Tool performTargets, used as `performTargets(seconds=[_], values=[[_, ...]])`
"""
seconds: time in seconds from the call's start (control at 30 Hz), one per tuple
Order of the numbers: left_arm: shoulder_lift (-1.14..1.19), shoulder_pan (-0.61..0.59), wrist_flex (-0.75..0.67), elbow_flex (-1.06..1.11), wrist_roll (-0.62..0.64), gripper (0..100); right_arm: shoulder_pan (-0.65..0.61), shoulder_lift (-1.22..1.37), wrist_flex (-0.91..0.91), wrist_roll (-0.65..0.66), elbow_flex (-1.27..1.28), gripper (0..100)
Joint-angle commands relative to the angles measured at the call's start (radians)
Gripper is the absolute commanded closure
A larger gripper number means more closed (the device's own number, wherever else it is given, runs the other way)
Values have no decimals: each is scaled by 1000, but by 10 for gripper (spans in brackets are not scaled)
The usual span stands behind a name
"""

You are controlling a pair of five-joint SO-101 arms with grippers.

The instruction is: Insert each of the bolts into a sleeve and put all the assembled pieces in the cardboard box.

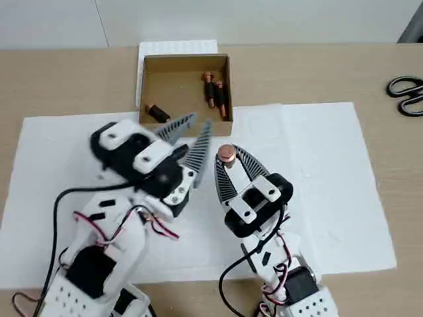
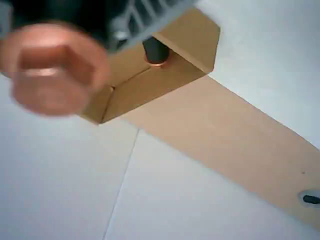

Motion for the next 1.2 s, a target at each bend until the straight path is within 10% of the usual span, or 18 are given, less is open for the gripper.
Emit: performTargets(seconds=[0.0, 0.27, 1.17], values=[[-48, -46, -52, 15, 2, 994, -4, -15, -18, 9, -3, 995], [-121, -150, -293, 271, 0, 994, -4, -15, 74, 6, -3, 995], [-173, -532, -183, 529, 5, 994, 101, 348, 283, -195, -442, 996]])
